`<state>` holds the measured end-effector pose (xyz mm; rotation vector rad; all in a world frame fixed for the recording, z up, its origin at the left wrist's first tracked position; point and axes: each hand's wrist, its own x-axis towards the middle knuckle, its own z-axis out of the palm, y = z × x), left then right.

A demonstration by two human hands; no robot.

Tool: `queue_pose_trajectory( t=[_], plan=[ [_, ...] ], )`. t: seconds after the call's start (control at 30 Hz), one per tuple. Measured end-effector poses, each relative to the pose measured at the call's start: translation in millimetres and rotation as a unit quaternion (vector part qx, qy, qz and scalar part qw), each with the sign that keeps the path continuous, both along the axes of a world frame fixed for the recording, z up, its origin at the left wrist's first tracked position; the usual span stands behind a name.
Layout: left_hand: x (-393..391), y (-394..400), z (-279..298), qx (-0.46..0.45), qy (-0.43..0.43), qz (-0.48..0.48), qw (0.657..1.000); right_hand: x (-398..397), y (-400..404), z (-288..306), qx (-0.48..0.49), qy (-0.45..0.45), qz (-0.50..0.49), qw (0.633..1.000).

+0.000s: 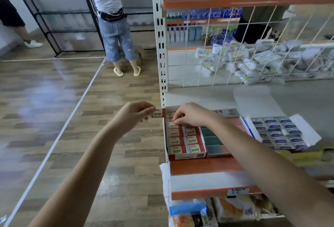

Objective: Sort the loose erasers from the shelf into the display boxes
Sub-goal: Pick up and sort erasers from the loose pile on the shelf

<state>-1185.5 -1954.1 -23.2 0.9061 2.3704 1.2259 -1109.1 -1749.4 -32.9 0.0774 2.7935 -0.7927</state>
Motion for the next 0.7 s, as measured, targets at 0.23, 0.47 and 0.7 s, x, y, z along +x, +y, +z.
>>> queue_pose_trajectory(
  t=[0.23, 0.47, 0.7],
  plan=[
    [7.0, 25.2, -1.0, -0.029, 0.049, -0.006, 0.998, 13.9, 2.9, -1.3, 0.022, 0.083, -0.022, 0.996],
    [9.0, 71.0, -5.6, -0.103, 0.115, -0.030, 0.988, 43.4, 33.0, 5.7, 0.046, 0.168, -0.123, 0.977],
    [16.7, 96.3, -15.4, -0.126, 0.164, -0.035, 0.978, 59.0, 37.9, -3.7, 0.050, 0.146, -0.158, 0.975]
  ],
)
